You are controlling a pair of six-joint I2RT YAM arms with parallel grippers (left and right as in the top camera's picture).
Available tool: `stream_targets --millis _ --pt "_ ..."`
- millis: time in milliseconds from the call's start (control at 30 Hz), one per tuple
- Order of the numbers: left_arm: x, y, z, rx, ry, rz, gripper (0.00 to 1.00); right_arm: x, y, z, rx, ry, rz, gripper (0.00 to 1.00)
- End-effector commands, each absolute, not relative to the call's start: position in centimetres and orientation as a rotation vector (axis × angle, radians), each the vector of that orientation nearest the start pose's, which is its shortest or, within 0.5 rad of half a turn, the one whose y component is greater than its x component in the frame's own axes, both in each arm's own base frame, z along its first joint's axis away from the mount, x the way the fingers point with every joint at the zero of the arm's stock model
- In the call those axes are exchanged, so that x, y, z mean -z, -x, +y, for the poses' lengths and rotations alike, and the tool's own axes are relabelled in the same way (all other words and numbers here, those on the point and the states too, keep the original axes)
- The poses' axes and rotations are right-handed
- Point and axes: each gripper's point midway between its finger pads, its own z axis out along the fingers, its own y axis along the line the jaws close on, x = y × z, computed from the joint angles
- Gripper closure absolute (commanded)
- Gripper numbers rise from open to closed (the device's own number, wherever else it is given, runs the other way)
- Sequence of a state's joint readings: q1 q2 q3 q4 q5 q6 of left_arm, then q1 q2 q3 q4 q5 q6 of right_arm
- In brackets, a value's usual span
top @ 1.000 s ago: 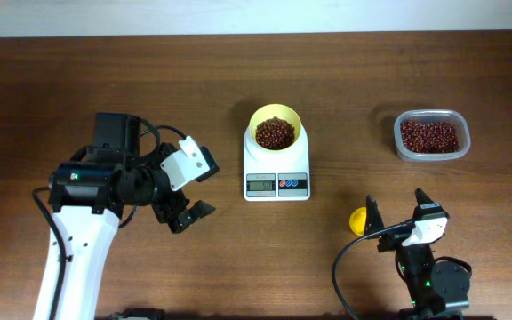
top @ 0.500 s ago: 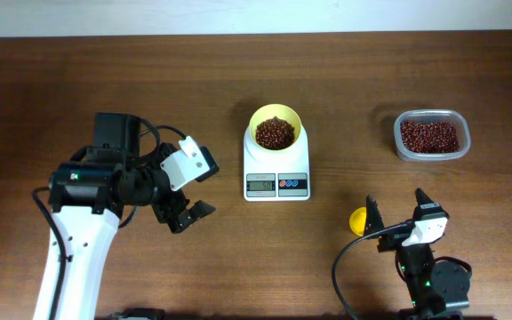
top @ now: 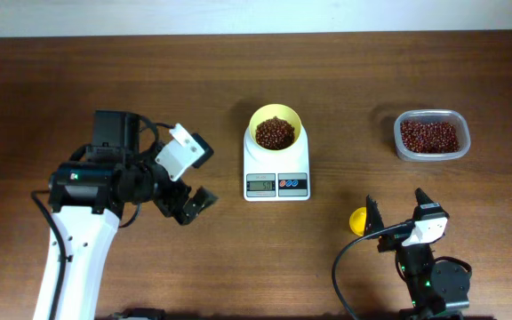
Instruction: Scoop item into bowl and weigh 50g on scale
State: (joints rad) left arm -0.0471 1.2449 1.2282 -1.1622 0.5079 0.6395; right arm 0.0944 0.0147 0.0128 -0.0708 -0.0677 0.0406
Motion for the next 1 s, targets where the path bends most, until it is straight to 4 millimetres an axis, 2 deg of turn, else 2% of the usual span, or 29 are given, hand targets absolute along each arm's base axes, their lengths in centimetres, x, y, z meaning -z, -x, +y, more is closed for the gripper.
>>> stream_targets --millis 0,133,200,267,467,633,733,800,900,967 --pt "-22.2 -26.1 -8.3 0.427 -0.782 2.461 0.01 -15.6 -24.4 3.4 -0.147 0.097 1.646 0.01" --pt "-24.7 -24.9 -7.1 0.345 -0.738 2.376 0.01 -15.6 -24.4 3.4 -0.147 0.097 1.646 0.01" --pt "-25.3 -24.0 -6.1 0.318 -0.639 2.395 0.01 -15.6 -24.4 3.4 -0.147 0.097 1.646 0.01" --pt "-25.4 -22.5 -4.5 0.274 -0.451 2.462 0.01 -15.6 -24.4 3.4 -0.147 0.097 1.646 0.01" --pt "-27.5 -18.3 -2.9 0.194 -0.225 2.404 0.01 -15.6 -24.4 3.4 -0.147 0.097 1.646 0.01" --pt "-29.6 -13.6 -2.6 0.127 -0.173 2.225 0.01 -15.6 -24.4 3.4 -0.147 0.097 1.645 0.01" --pt "-28.8 -11.6 -2.3 0.136 -0.062 2.165 0.01 -15.6 -24.4 3.4 -0.147 0.097 1.646 0.01" --pt "-27.8 -10.5 -2.2 0.121 -0.062 2.125 0.01 -15.6 -24.4 3.4 -0.147 0.097 1.645 0.01" --pt "-28.8 -8.6 -2.3 0.107 -0.065 1.989 0.01 -15.6 -24.4 3.4 -0.147 0.097 1.646 0.01" --pt "-29.1 -7.7 -1.9 0.102 -0.001 1.938 0.01 -15.6 -24.4 3.4 -0.147 0.097 1.646 0.01"
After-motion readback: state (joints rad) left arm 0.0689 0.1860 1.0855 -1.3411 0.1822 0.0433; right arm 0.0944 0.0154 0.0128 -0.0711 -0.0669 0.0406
